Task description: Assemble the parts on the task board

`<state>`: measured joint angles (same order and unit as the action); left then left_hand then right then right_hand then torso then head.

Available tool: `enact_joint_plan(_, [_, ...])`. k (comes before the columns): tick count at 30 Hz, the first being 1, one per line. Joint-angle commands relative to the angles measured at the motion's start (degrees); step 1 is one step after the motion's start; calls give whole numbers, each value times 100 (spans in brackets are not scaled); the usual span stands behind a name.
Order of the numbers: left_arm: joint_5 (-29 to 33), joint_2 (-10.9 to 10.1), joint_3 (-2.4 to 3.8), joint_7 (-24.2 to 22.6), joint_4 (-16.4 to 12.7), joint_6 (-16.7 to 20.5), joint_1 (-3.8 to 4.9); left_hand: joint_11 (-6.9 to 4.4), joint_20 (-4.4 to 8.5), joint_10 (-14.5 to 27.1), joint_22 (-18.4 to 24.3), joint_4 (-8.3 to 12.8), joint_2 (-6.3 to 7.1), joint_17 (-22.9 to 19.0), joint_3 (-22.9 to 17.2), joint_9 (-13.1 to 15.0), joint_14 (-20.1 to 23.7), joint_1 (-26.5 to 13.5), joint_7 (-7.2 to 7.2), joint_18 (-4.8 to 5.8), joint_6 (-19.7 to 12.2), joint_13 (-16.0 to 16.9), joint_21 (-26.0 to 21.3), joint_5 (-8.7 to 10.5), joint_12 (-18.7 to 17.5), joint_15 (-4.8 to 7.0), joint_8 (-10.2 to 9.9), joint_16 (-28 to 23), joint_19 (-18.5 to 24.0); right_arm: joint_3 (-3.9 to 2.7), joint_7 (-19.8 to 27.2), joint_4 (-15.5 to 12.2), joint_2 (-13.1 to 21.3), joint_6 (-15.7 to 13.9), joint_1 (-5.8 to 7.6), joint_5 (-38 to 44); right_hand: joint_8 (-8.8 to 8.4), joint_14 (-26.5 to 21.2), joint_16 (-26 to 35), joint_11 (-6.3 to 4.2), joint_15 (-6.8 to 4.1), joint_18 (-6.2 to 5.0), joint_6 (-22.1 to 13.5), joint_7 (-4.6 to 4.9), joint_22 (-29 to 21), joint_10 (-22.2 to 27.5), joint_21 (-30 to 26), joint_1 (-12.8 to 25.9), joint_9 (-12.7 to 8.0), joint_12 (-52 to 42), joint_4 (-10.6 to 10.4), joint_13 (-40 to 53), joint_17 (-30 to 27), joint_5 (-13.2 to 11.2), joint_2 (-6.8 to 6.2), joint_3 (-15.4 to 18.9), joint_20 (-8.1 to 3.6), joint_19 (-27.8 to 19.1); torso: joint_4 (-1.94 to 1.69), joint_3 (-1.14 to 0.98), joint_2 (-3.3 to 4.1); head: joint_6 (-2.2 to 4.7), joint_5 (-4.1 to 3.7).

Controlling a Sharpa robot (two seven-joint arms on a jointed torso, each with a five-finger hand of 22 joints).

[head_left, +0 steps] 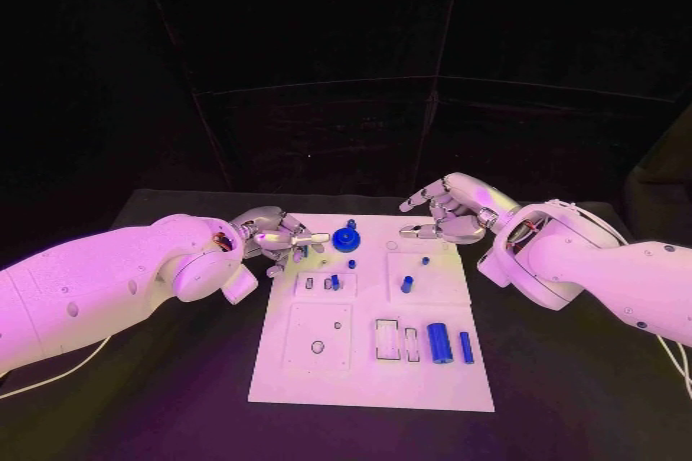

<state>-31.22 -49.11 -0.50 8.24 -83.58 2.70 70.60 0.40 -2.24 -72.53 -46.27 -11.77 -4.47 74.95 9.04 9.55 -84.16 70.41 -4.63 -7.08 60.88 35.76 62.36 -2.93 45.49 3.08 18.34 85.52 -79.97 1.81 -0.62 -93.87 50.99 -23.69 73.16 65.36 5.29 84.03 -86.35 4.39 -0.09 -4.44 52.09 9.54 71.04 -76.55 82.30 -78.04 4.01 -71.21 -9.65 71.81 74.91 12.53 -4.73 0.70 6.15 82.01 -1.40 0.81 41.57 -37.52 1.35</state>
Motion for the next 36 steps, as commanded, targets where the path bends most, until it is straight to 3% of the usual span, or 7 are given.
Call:
enact_joint_plan(1, [-1397, 123, -11, 1513, 65, -712, 88, -22, -12, 32, -486, -205, -41, 974, 154, 205, -458, -147, 42, 82, -59, 868, 402, -6, 863, 85, 345, 112, 50, -2, -3, 57, 26, 203, 26, -374, 25, 408, 25, -9, -3, 69, 42, -22, -7, 20, -21, 1, 5, 0, 3, 2, 713, 38, 63, 32, -22, -37, -10, -30, -83, -38, 20])
enact_joint_plan(6, [-1845, 371, -230, 1992, 161, -819, 285, -127, 46, -173, -1266, -476, -43, 1359, 483, 598, -550, -425, 158, 175, -87, 1807, 978, 11, 1741, 158, 919, 360, -55, -2, -119, 154, 20, 235, 38, -365, 35, 402, 37, -13, -6, 67, 52, -26, -21, 13, -27, 2, 7, -7, 4, 4, 690, 49, 62, 44, -25, -42, -14, -48, -127, -68, 56])
enact_joint_plan(11, [-2001, 685, -467, 2284, 322, -811, 430, -216, 114, -302, -1741, -477, -77, 1505, 749, 932, -584, -629, 211, 232, -211, 2237, 1309, 13, 2124, 186, 1329, 448, -134, -1, -214, 216, -11, 278, 42, -326, 48, 400, 45, -18, -11, 65, 66, -31, -29, 2, -31, 11, 8, -16, -2, 7, 678, 52, 62, 65, -29, -45, -18, -65, -157, -99, 69])
enact_joint_plan(13, [-2023, 789, -508, 2341, 376, -795, 455, -212, 120, -339, -1869, -480, -87, 1505, 814, 1021, -584, -656, 238, 255, -257, 2346, 1392, 25, 2216, 211, 1430, 448, -160, -1, -239, 234, -24, 291, 43, -306, 52, 400, 45, -20, -13, 64, 71, -34, -33, -3, -33, 17, 9, -20, -5, 9, 678, 51, 62, 74, -31, -47, -11, -72, -161, -104, 81])
enact_joint_plan(21, [-2053, 1129, -575, 2437, 577, -846, 499, -242, 144, -368, -2054, -476, -98, 1505, 979, 1301, -584, -670, 267, 279, -411, 2487, 1521, 24, 2341, 236, 1729, 448, -172, -1, -324, 280, -56, 322, 43, -271, 62, 398, 51, -24, -16, 64, 80, -38, -34, -9, -35, 23, 10, -24, -9, 8, 669, 58, 64, 90, -34, -46, -15, -61, -136, -100, 78])
enact_joint_plan(36, [-2058, 1508, -655, 2526, 793, -1107, 556, -237, 136, -341, -2113, -438, -132, 1505, 980, 1477, -584, -533, 263, 284, -544, 2492, 1564, 10, 2349, 230, 1895, 448, -156, 0, -418, 356, -118, 393, 43, -246, 93, 395, 70, -39, -32, 63, 93, -52, -45, -21, -43, 15, 5, -27, -15, -9, 646, 212, 74, 156, -51, -48, -13, -55, -118, -128, 76])
